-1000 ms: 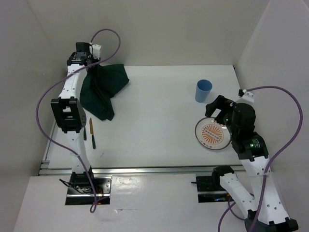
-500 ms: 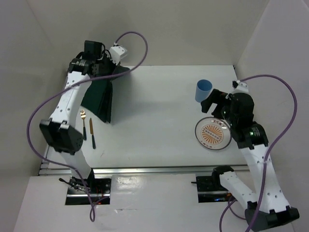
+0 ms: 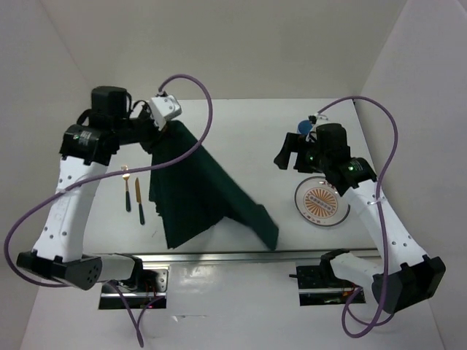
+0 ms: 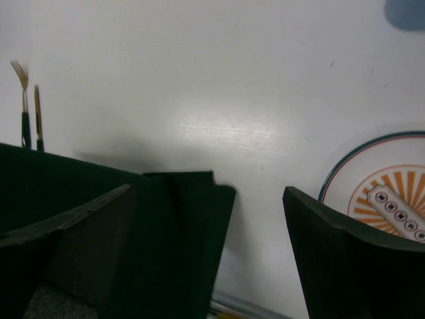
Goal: Set the dinner table for one person
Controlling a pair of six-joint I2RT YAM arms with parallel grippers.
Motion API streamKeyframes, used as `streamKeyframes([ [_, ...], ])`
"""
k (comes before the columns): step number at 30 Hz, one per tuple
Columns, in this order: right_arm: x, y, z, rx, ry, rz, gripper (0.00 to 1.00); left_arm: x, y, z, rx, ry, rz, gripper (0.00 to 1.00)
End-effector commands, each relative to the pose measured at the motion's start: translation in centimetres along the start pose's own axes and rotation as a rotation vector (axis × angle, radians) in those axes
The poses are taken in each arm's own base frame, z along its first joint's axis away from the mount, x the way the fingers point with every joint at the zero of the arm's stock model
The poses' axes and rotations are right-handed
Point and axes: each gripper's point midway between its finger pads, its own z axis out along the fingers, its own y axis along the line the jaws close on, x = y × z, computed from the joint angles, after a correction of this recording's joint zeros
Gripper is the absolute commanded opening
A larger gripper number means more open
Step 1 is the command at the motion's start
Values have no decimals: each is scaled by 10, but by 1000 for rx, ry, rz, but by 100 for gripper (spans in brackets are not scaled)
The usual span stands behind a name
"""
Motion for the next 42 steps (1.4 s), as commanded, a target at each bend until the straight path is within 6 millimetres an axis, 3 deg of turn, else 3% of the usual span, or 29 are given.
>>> streamKeyframes([
  [1,15,7,0,-46,20,6,100,49,9,33,-28,116,-81,0],
  [4,14,14,-6,-105,0,-60,100,75,1,54,3,168,-160,0],
  [5,19,25,-9,-175,26,-87,100,80,1,59,11,181,-180,0],
  [7,15,45,-16,-302,9,-163,100,88,10,73,-10,203,-211,0],
  [9,27,61,-19,-430,36,-227,100,106,20,95,-37,266,-271,0],
  [11,41,66,-8,-456,85,-233,100,111,31,106,-65,296,-314,0],
  [13,53,67,6,-425,130,-235,100,128,38,127,-70,354,-355,0],
  [14,74,81,17,-438,199,-255,100,122,44,131,-80,342,-372,0],
  [15,75,80,30,-350,186,-294,100,125,47,135,-87,352,-372,0],
  [16,106,115,39,-356,257,-389,100,126,51,142,-87,356,-386,0],
  [18,130,135,56,-233,275,-524,100,122,56,147,-96,342,-389,0],
  [19,164,134,74,-94,329,-659,100,116,61,148,-103,329,-384,0],
  [20,150,153,69,-98,262,-662,100,120,61,154,-102,334,-399,0],
  [22,172,173,89,-78,275,-694,100,119,71,153,-127,331,-397,0],
  [23,189,195,83,-140,264,-734,100,120,72,152,-135,336,-396,0],
  [27,251,232,74,-346,261,-814,100,130,75,152,-148,352,-406,0],
  [30,281,244,66,-437,306,-831,100,138,80,148,-167,353,-417,0],
  [31,299,242,66,-427,326,-868,100,140,83,146,-172,355,-414,0],
  [33,317,230,80,-346,338,-923,100,139,86,141,-177,344,-417,0],
  [36,323,223,99,-269,324,-939,100,138,86,141,-165,334,-426,0],
  [37,330,217,108,-239,332,-956,97,144,87,139,-171,342,-444,0],
  [38,326,224,112,-232,310,-951,94,143,86,140,-163,338,-446,0],
  [39,323,227,125,-202,297,-959,82,150,85,136,-166,349,-457,0],
  [42,323,223,136,-191,317,-945,54,151,84,132,-165,347,-464,0],
])
